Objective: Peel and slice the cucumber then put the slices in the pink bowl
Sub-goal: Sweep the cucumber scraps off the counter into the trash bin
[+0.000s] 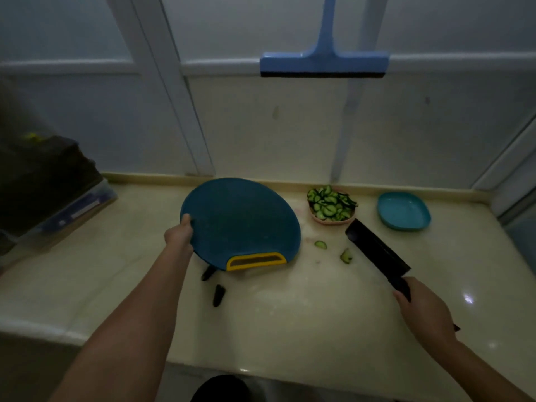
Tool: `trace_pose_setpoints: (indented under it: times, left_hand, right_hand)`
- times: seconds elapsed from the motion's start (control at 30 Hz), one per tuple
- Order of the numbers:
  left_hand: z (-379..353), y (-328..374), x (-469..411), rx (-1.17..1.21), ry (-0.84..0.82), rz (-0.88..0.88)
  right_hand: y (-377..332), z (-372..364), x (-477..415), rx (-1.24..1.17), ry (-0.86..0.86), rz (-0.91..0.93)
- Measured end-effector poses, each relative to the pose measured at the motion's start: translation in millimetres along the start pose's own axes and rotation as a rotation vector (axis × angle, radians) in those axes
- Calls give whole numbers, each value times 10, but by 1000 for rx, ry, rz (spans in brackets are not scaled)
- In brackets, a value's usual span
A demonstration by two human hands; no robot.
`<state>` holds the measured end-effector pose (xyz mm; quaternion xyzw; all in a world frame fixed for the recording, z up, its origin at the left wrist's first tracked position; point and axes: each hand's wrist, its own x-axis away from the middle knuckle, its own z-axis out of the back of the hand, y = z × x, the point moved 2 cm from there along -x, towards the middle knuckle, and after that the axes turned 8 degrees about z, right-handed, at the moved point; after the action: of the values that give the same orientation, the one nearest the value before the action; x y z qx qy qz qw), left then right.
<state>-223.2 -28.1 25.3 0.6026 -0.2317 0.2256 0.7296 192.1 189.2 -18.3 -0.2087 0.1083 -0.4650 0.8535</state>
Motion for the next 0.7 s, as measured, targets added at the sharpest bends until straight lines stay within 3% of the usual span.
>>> trace_pose_setpoints:
  times: [0.2,0.47,0.6,0.7]
  left_hand:
    - [-332,-68,-291,-108,-46,-2]
    - [-480,-259,-482,-437,-90,-203]
    - [-450,-261,-569,-306,-25,-67]
    - [-395,-162,-576,-262,-35,-64]
  right_hand:
    - [299,-27,-169,140,-26,-65]
    - [311,-239,-377,246,-40,-93]
    - [279,-341,-405,248,-51,-76]
    - [213,-421,-364,248,-88,-17]
